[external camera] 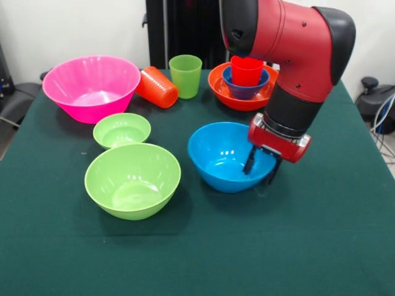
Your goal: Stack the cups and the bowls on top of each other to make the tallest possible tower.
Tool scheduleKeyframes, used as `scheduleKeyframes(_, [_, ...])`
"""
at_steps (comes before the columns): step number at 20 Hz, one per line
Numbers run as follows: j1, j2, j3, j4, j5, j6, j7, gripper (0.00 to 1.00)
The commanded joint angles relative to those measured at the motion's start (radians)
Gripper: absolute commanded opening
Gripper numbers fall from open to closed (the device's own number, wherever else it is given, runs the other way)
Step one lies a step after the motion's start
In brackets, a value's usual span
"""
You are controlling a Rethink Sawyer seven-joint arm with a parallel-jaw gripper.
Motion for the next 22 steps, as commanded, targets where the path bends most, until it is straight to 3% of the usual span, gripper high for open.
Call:
scheduleKeyframes(1, [-0.032,0.008,0.167,-0.027,-0.074,0.029,-0.109,0.0])
scheduleKeyframes(14, [-0.076,-0.022,0.234,0.008,-0.092,0.012,-0.111,0.0])
scheduleKeyframes(17, [-0.091,-0.048,0.255,0.024,-0.093,0.027,-0.128,0.0])
scheduleKeyframes(22, [-0.067,-0.131,0.225,0.06,-0.076,0.079,-0.082,0.0])
